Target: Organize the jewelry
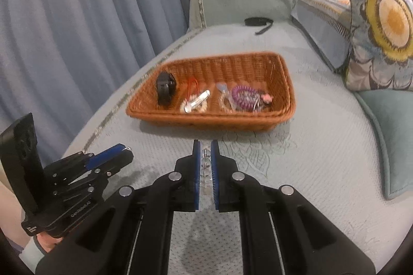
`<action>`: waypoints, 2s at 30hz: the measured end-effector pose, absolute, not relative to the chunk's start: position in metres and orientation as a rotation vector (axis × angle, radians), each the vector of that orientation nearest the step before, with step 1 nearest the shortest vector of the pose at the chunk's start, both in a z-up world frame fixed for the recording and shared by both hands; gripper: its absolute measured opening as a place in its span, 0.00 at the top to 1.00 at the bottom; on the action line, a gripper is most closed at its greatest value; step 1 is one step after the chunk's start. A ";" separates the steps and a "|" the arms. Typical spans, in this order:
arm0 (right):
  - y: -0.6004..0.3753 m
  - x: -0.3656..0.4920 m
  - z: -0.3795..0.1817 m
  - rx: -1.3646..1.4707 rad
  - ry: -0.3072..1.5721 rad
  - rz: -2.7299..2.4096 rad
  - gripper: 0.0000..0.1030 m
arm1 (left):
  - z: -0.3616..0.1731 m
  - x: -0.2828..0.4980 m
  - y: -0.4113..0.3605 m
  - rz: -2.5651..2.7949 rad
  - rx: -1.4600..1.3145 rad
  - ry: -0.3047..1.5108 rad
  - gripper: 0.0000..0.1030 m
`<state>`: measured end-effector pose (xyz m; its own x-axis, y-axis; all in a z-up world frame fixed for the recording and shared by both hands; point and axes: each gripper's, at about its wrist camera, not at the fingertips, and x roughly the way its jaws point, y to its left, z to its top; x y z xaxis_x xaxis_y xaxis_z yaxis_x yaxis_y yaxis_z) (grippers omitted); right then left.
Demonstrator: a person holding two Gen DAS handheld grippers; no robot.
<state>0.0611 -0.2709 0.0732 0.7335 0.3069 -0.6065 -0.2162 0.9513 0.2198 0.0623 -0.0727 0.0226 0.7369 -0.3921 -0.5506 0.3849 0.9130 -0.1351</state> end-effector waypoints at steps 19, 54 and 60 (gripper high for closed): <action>-0.258 0.173 0.129 0.099 0.586 0.231 0.94 | 0.065 0.174 -0.103 -0.497 -0.076 0.552 0.83; -0.287 0.106 0.102 0.179 0.529 0.199 0.36 | 0.076 0.101 -0.061 -0.376 -0.100 0.451 0.22; -0.269 0.020 0.097 0.095 0.372 0.079 0.10 | 0.076 0.032 -0.055 -0.279 -0.045 0.366 0.19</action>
<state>0.0197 -0.2691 0.0969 0.9286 0.0942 -0.3589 -0.0594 0.9925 0.1070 0.0324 -0.0551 0.0762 0.8962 -0.2770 -0.3467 0.2609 0.9608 -0.0932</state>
